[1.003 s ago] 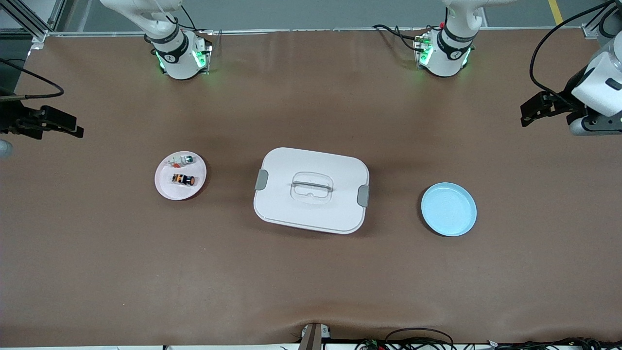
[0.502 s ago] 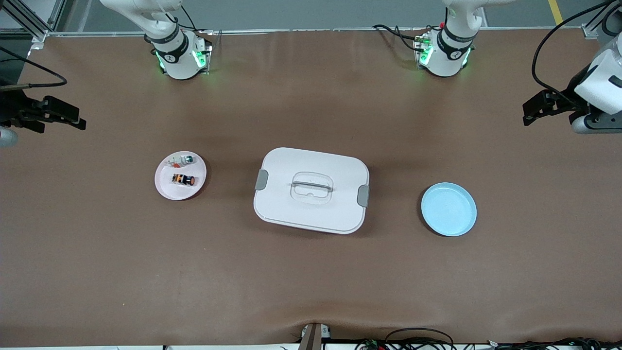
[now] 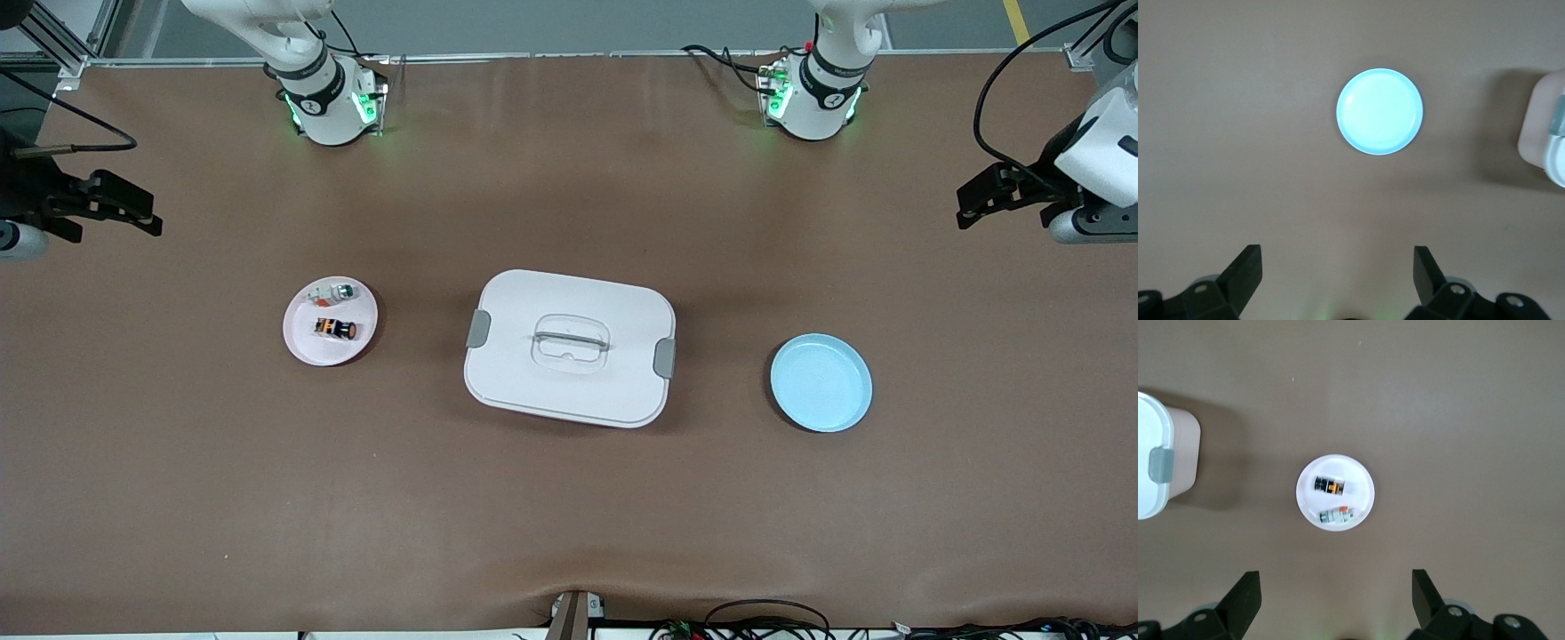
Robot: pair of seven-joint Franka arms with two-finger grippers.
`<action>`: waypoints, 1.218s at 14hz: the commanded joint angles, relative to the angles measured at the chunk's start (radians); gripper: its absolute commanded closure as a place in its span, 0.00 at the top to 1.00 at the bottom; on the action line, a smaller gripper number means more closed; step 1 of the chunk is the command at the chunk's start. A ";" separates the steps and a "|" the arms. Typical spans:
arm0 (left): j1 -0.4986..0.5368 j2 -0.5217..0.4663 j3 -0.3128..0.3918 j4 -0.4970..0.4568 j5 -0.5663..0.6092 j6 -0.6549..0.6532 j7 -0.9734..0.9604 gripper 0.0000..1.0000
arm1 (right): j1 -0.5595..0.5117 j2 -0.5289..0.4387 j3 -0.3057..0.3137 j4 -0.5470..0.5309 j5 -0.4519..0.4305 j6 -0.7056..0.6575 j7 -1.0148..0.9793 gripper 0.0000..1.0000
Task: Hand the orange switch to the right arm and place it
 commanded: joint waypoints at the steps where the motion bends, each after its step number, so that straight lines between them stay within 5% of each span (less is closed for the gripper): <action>1: 0.006 -0.027 0.005 -0.004 -0.028 -0.005 0.025 1.00 | 0.002 -0.029 -0.009 -0.030 -0.018 0.027 -0.005 1.00; 17: 0.005 -0.036 0.002 0.009 -0.017 -0.040 0.027 1.00 | -0.052 -0.043 -0.042 -0.030 0.020 0.011 0.032 1.00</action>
